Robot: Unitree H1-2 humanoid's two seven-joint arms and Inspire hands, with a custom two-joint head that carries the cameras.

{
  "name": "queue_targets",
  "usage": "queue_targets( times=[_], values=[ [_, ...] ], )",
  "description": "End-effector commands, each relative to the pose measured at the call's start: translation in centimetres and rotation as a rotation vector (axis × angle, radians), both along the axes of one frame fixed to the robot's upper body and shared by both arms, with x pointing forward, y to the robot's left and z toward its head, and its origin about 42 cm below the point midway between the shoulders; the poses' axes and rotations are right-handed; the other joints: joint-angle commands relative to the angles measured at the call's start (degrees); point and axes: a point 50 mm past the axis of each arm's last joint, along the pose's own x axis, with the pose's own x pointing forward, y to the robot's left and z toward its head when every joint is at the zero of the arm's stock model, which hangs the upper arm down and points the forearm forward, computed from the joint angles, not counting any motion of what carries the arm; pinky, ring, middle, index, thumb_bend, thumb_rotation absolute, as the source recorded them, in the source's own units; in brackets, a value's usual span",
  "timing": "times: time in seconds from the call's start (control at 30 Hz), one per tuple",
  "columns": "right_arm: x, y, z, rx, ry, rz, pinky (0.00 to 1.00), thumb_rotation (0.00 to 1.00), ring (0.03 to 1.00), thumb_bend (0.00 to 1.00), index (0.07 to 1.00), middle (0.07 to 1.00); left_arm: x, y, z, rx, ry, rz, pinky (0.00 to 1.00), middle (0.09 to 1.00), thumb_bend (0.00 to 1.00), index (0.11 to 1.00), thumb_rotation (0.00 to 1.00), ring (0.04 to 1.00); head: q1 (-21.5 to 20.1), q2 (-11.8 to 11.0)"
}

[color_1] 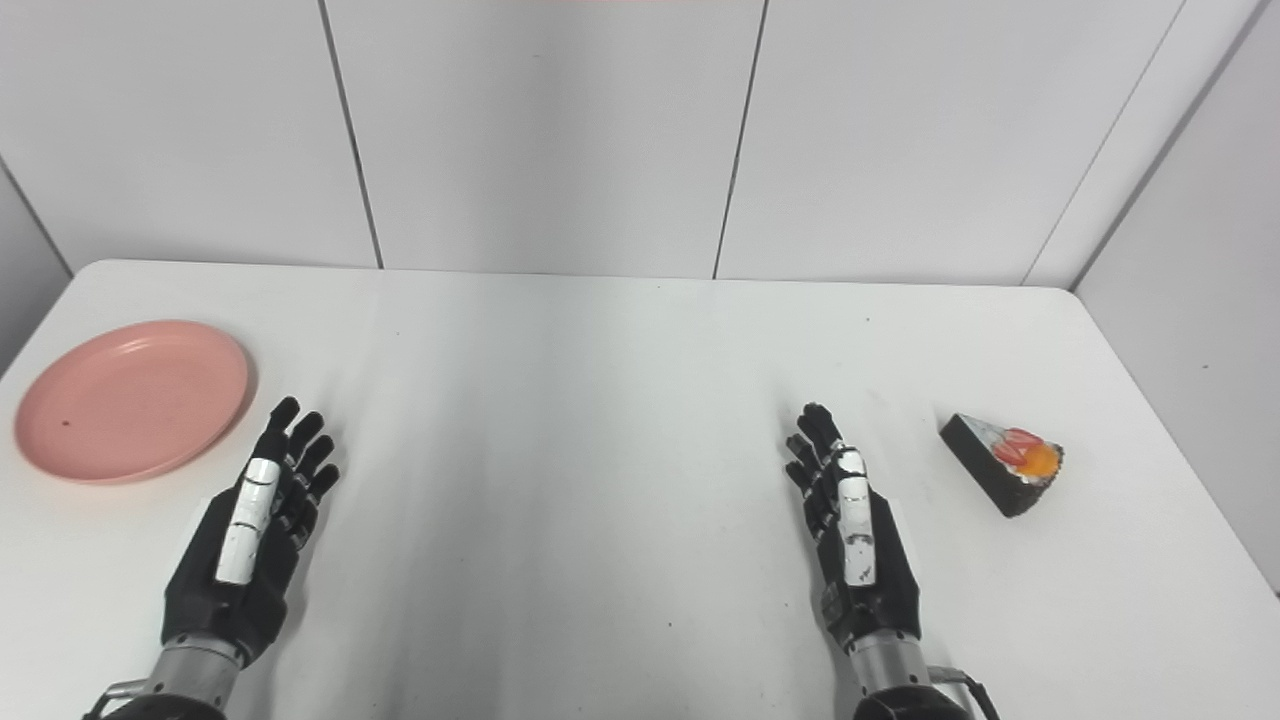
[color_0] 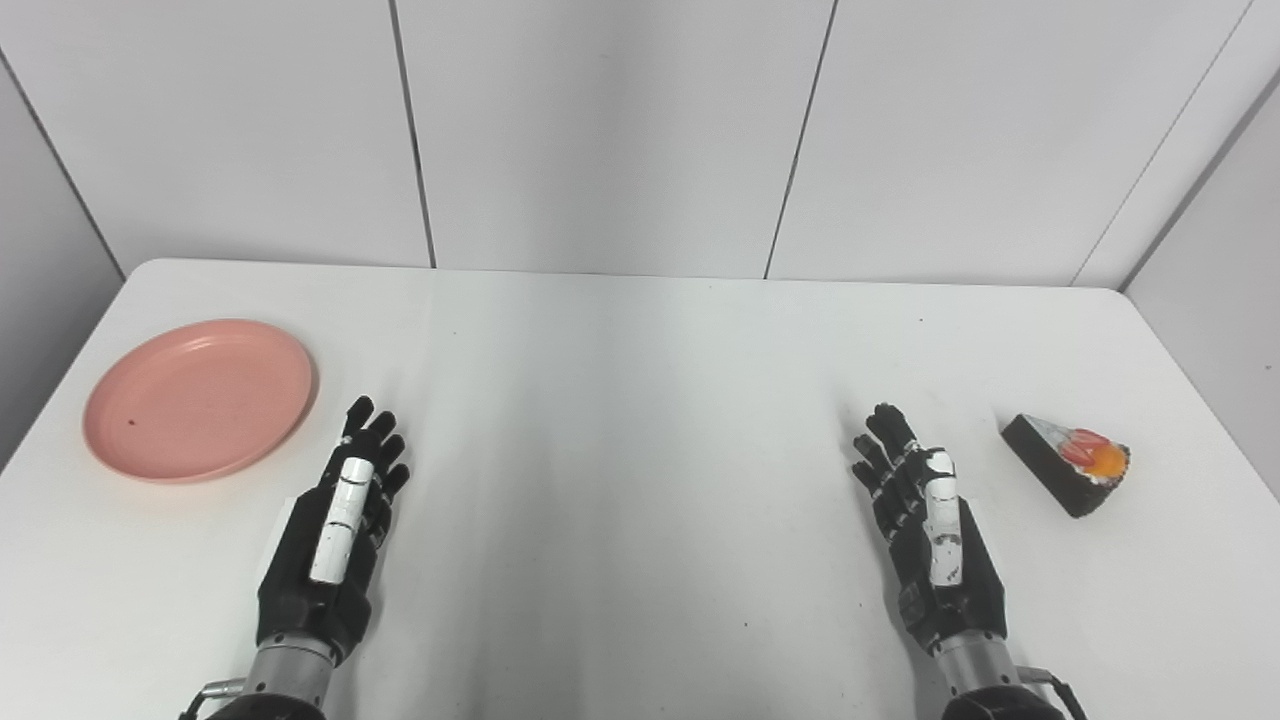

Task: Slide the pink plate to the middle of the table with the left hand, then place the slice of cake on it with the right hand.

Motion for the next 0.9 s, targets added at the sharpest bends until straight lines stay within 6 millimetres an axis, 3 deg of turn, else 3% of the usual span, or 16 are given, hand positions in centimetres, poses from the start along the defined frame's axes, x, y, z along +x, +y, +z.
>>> queue_targets(
  times=[0.0, 0.87],
  values=[
    [0.23, 0.05, 1.29, 0.001, -0.063, 0.003, 0.96, 0.98, 0.940, 0.82, 0.916, 0.947, 0.20, -0.08, 1.29, 0.010, -0.070, -0.003, 1.00, 1.000, 0.86, 1.000, 0.79, 1.000, 0.1, 0.0],
    [0.50, -0.05, 0.79, 0.003, -0.069, 0.009, 0.96, 0.97, 0.941, 0.83, 0.913, 0.943, 0.49, -0.26, 0.67, 0.088, -0.136, 0.011, 1.00, 1.000, 0.86, 1.000, 0.80, 0.999, 0.4, -1.2]
  ],
)
